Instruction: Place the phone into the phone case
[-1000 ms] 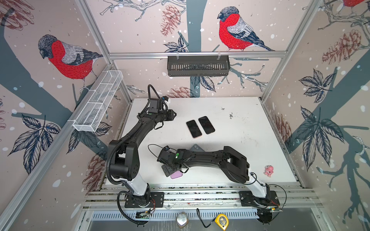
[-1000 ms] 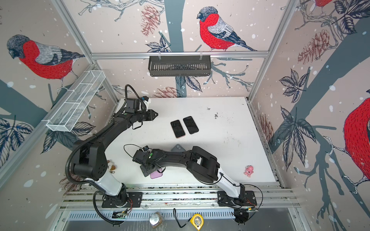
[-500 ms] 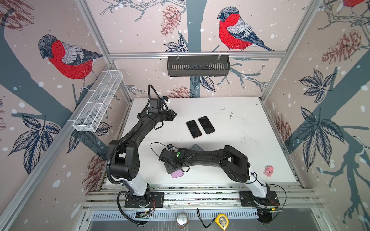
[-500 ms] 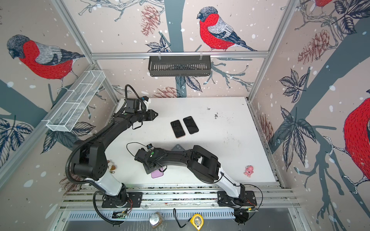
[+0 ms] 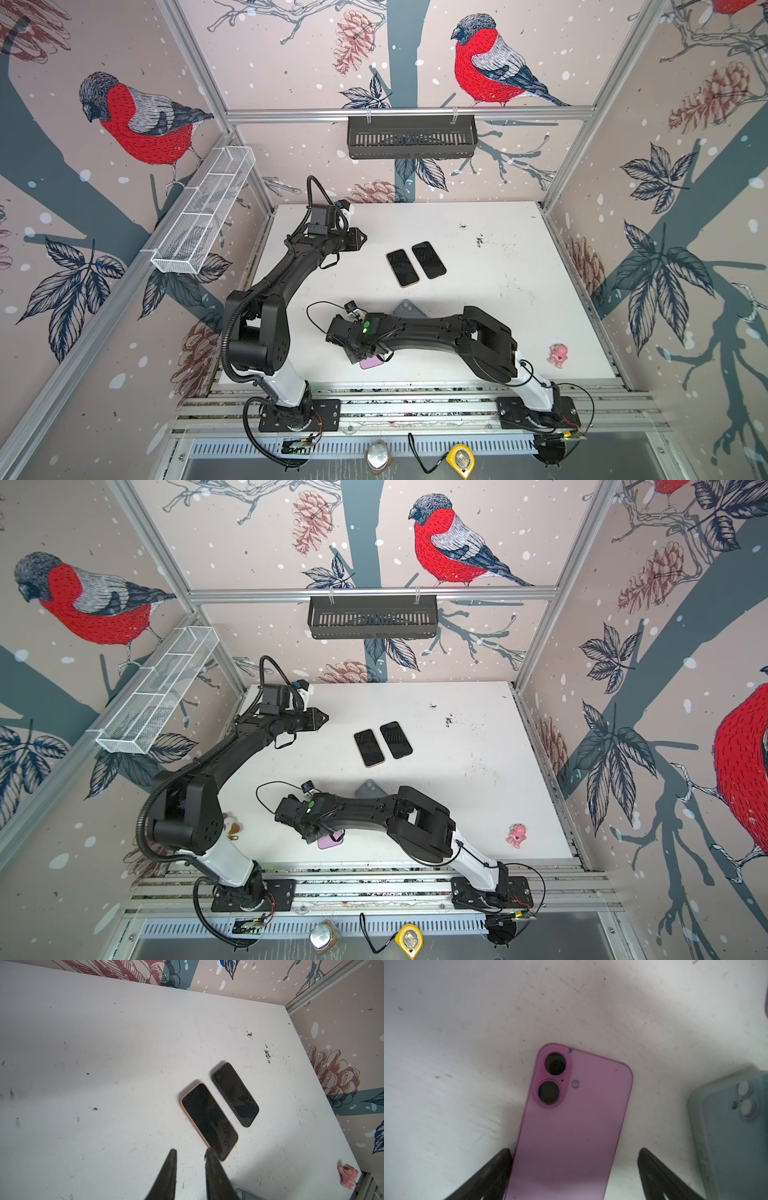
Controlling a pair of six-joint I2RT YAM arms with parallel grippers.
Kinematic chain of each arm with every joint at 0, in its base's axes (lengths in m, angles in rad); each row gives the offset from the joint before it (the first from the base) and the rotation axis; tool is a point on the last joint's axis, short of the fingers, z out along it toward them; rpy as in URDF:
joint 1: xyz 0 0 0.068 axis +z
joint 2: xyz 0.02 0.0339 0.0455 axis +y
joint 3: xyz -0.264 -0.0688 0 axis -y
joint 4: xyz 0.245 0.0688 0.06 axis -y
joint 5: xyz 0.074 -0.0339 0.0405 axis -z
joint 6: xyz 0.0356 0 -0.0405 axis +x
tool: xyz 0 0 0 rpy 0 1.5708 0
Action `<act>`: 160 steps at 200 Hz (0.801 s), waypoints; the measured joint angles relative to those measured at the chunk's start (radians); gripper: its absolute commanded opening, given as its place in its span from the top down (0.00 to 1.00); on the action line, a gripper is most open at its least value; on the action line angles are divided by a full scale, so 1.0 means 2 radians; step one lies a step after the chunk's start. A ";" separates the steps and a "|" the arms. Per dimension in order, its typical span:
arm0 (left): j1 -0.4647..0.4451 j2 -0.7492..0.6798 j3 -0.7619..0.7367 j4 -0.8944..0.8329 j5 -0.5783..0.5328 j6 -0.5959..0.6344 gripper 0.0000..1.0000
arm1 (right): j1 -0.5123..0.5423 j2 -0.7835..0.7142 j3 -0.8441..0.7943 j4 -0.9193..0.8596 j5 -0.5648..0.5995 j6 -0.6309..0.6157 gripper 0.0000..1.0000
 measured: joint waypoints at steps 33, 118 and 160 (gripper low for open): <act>0.000 0.002 0.001 0.000 0.001 0.000 0.74 | 0.002 -0.005 0.003 -0.026 0.002 -0.003 0.05; 0.000 0.002 0.002 0.000 0.002 0.000 0.74 | 0.003 -0.018 -0.012 -0.012 -0.028 -0.016 0.05; 0.000 0.002 0.002 0.000 0.002 0.000 0.74 | -0.009 -0.036 -0.061 0.029 -0.055 -0.014 0.14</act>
